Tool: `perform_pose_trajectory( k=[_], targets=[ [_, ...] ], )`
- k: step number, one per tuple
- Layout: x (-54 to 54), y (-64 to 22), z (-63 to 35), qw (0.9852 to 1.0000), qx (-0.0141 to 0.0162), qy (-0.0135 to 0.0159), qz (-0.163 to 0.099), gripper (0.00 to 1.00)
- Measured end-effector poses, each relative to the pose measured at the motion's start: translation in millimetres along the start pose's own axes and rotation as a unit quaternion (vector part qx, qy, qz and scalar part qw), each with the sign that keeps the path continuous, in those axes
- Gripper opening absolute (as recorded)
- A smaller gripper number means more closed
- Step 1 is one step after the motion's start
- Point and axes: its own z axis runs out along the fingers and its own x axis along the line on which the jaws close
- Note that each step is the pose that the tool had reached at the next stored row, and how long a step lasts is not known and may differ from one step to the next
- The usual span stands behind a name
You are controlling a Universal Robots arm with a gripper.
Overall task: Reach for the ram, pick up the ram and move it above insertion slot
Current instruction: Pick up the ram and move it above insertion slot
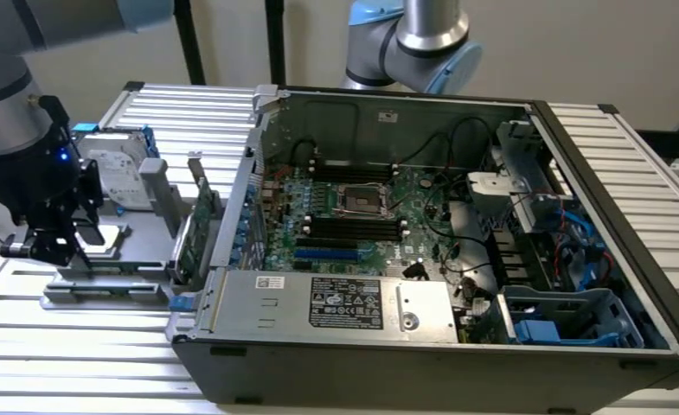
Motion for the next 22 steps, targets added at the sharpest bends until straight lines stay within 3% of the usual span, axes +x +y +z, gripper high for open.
perform_pose_trajectory(
  k=[22],
  targets=[
    [5.9, -1.3, 39.9, 0.9998, 0.0000, 0.0006, -0.020, 0.42]
  ],
)
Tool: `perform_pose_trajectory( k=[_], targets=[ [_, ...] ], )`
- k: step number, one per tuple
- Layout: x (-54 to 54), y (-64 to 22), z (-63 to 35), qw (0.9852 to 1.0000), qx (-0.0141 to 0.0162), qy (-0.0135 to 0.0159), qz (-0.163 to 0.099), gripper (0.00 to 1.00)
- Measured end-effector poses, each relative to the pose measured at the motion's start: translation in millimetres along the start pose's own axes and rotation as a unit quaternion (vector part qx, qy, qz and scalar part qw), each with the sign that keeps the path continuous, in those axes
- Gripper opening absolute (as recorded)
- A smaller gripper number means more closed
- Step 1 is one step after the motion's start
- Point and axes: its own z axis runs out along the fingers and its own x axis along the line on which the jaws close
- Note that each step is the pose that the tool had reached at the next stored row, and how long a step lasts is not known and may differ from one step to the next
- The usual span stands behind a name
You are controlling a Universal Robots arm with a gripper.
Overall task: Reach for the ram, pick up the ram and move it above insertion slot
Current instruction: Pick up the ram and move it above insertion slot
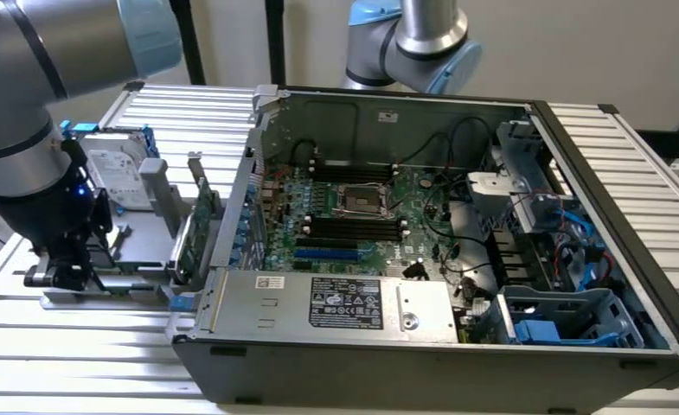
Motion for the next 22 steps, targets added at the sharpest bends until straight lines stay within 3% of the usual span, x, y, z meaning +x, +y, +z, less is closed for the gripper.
perform_pose_trajectory(
  k=[15, 22],
  targets=[
    [0.3, -0.8, 26.8, 1.0000, 0.0000, 0.0002, -0.005, 0.42],
    [-1.0, -0.7, 28.8, 1.0000, 0.0000, 0.0001, -0.005, 0.42]
  ],
)
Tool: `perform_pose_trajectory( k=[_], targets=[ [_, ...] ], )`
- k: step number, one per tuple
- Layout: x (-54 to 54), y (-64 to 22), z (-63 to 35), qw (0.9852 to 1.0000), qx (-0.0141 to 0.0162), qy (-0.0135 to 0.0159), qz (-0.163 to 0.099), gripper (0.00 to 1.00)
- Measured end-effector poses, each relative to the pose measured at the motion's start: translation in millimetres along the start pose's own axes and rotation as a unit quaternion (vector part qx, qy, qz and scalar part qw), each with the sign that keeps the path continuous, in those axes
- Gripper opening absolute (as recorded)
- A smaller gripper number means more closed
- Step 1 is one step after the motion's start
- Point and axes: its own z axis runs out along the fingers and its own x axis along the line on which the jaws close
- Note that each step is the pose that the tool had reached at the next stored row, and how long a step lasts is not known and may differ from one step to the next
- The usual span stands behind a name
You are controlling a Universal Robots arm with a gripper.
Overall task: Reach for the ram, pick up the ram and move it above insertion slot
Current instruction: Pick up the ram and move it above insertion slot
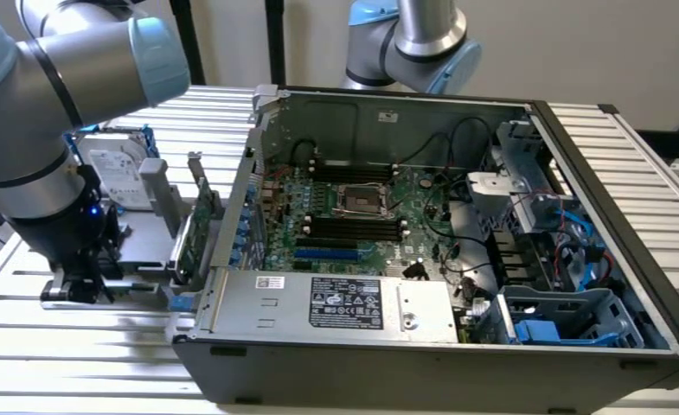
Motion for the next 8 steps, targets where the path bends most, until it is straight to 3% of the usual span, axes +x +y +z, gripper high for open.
perform_pose_trajectory(
  k=[4, 8],
  targets=[
    [-2.9, 0.3, 0.0, 1.0000, 0.0000, 0.0000, 0.000, 0.42],
    [-3.8, 1.3, 0.2, 1.0000, -0.0003, 0.0002, 0.000, 0.34]
  ],
)
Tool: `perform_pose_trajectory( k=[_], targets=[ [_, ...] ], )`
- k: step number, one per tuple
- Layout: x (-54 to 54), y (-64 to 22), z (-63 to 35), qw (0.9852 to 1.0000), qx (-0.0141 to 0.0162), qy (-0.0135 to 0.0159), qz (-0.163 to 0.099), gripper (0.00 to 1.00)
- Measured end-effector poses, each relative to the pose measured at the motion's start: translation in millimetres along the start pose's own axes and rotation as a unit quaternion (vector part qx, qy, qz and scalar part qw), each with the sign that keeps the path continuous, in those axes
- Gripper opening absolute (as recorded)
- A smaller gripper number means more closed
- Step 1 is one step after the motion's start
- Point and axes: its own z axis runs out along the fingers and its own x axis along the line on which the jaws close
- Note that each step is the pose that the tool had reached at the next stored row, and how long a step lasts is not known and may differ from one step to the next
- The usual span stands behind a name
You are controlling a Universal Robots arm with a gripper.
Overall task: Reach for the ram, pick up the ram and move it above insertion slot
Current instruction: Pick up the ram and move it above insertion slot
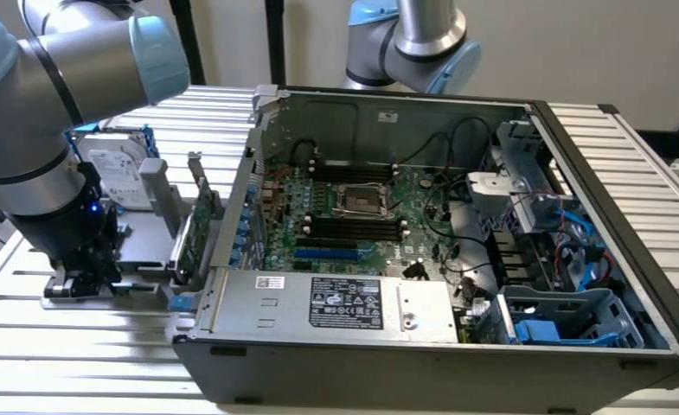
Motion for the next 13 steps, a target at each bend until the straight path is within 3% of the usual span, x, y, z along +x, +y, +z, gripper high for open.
perform_pose_trajectory(
  k=[1, 8, 13],
  targets=[
    [0.0, 0.1, 0.1, 1.0000, -0.0001, 0.0000, 0.000, 0.27],
    [-0.1, 0.8, 0.7, 1.0000, -0.0006, 0.0009, 0.000, 0.27],
    [-0.1, 0.7, 0.8, 1.0000, -0.0005, 0.0009, 0.000, 0.13]
  ],
)
